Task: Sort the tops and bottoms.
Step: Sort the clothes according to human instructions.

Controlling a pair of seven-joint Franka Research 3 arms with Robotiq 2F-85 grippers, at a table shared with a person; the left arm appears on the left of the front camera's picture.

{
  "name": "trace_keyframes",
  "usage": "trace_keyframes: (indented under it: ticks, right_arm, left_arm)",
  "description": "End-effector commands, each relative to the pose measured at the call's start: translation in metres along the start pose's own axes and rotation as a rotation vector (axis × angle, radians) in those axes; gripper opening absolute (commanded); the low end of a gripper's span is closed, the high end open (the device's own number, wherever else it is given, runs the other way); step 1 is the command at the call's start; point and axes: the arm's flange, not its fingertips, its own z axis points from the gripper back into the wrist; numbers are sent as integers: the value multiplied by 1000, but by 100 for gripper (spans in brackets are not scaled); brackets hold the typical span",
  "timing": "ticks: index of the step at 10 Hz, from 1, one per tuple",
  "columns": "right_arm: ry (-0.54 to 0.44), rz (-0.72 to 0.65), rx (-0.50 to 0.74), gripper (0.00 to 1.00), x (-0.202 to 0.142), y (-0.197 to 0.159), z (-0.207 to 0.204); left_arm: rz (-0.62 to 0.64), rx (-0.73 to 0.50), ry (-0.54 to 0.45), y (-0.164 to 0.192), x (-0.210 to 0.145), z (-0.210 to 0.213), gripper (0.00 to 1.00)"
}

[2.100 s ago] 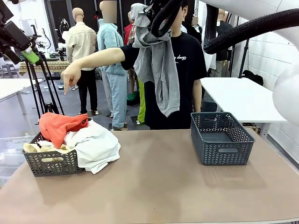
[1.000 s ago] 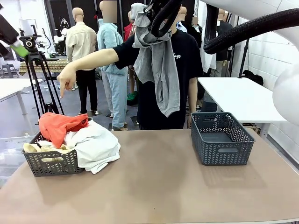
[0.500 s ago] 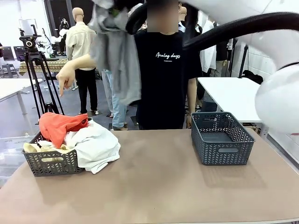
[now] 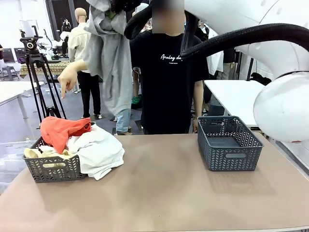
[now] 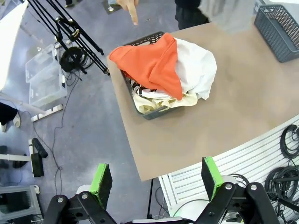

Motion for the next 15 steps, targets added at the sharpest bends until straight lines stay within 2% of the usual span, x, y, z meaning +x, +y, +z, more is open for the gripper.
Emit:
trace_keyframes:
  ticks: [1, 3, 5, 7, 9, 11, 12, 13, 14, 15]
  right_arm:
    - [16, -13, -19, 0, -1, 4, 3]
    - [-2, 0, -5, 0, 2, -2, 4]
    - [-72, 44, 165, 0, 30, -6, -58]
    - [-93, 119, 295, 0, 60, 10, -114]
    - [-93, 156, 443, 0, 76, 33, -178]
    - [-159, 208, 546, 0, 91, 63, -215]
    - [-170, 236, 576, 0, 87, 70, -235]
    - [-120, 203, 591, 0, 70, 64, -263]
    - [-126, 211, 524, 0, -58, 100, -130]
    - [-126, 211, 524, 0, -58, 100, -130]
  left_arm:
    - [3, 8, 10, 2, -2, 2, 100]
    - [3, 8, 10, 2, -2, 2, 100]
    - [3, 8, 10, 2, -2, 2, 100]
    - [3, 8, 10, 2, -2, 2, 100]
    - [3, 8, 10, 2, -2, 2, 100]
    - [3, 8, 10, 2, -2, 2, 100]
    - [3, 8, 10, 2, -2, 2, 100]
    - [3, 8, 10, 2, -2, 2, 100]
    - [3, 8, 10, 2, -2, 2, 100]
    - [3, 8, 10, 2, -2, 2, 100]
